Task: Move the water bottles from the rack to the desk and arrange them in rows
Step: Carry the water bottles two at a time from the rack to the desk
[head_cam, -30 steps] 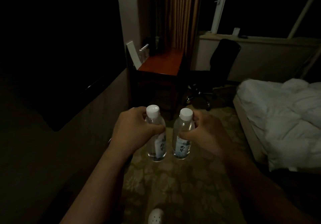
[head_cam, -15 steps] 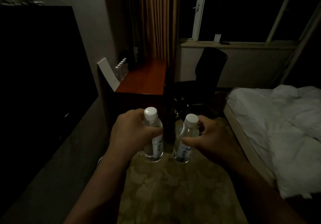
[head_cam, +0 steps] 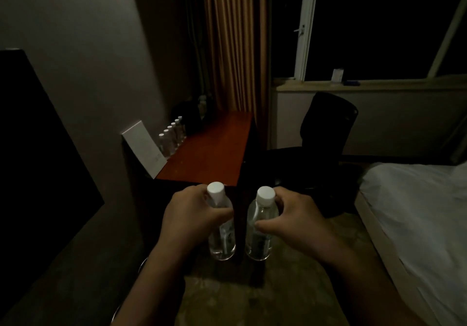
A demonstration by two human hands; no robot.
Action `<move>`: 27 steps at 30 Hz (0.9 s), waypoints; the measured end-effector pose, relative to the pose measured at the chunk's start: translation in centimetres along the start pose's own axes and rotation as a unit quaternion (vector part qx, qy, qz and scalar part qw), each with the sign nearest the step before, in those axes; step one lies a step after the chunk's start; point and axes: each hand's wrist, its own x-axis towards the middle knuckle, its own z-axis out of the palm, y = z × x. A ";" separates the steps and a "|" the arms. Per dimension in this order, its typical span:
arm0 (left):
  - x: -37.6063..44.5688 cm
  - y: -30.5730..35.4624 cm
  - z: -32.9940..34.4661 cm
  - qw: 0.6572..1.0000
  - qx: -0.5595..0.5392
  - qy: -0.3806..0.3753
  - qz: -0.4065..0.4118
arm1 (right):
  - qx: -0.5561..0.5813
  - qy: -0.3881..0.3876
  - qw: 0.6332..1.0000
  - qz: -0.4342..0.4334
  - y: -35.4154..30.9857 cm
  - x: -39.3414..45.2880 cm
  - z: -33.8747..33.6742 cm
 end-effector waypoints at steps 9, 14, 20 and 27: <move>15.2 2.2 6.0 0.999 -0.006 0.043 -0.022 | 0.014 -0.035 0.999 -0.035 6.3 17.0 -4.9; 23.3 1.7 9.4 0.997 0.016 0.060 -0.039 | 0.012 -0.047 0.998 -0.036 9.7 25.8 -5.4; 34.5 -0.1 14.0 0.995 0.020 0.068 -0.064 | -0.015 -0.080 0.995 -0.057 12.9 38.1 -5.4; 48.8 -1.9 16.4 0.991 0.020 0.086 -0.097 | -0.016 -0.098 0.992 -0.077 14.5 53.9 -5.8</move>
